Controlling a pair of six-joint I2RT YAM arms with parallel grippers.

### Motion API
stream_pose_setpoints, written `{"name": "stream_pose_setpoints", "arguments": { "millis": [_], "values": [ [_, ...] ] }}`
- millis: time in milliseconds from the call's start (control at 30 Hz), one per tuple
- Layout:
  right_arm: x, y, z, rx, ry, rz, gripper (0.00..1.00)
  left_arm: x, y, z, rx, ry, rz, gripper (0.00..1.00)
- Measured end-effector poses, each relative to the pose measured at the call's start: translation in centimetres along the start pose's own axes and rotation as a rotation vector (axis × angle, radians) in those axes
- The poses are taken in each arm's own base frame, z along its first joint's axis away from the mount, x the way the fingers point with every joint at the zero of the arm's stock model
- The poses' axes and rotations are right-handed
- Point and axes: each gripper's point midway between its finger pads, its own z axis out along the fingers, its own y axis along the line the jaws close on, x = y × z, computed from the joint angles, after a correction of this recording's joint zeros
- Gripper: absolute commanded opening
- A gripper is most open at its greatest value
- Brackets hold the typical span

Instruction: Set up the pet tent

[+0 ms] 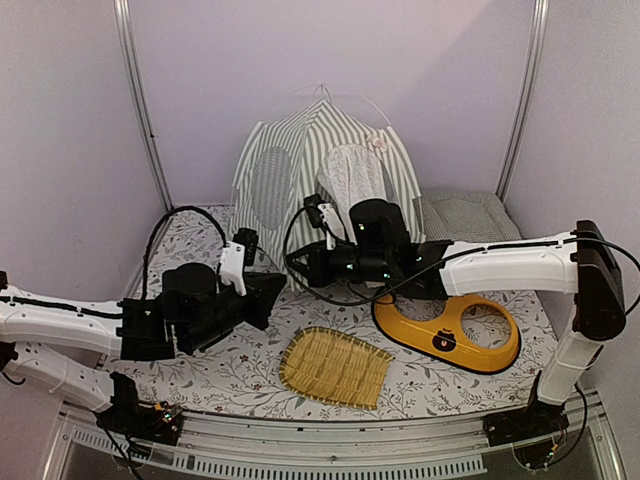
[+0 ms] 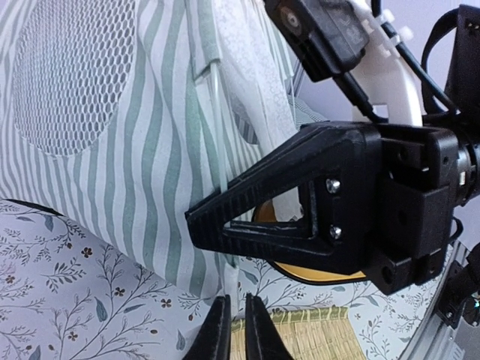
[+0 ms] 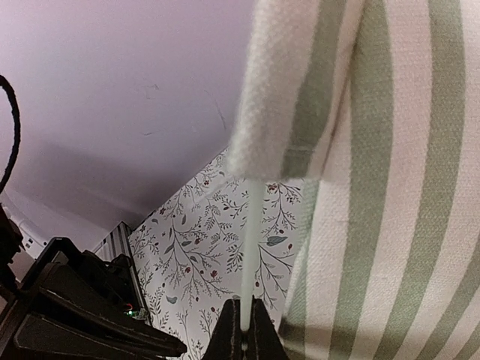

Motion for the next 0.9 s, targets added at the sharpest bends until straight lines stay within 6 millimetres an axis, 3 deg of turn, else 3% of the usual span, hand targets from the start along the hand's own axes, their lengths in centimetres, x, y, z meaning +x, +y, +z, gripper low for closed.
{"name": "stream_pose_setpoints", "arguments": {
  "millis": [100, 367, 900],
  "values": [
    [0.0, 0.0, 0.0, 0.000, 0.001, 0.000, 0.01, 0.0, 0.4, 0.0, -0.016, 0.002, -0.013, 0.08],
    [0.2, 0.0, 0.0, 0.003, 0.007, 0.000, 0.23, -0.4, 1.8, -0.1, -0.059, -0.005, -0.057, 0.11],
    [0.3, -0.1, -0.5, 0.021, 0.022, 0.002, 0.36, -0.6, 2.8, 0.2, -0.085, -0.007, -0.091, 0.14]
  ]
}}
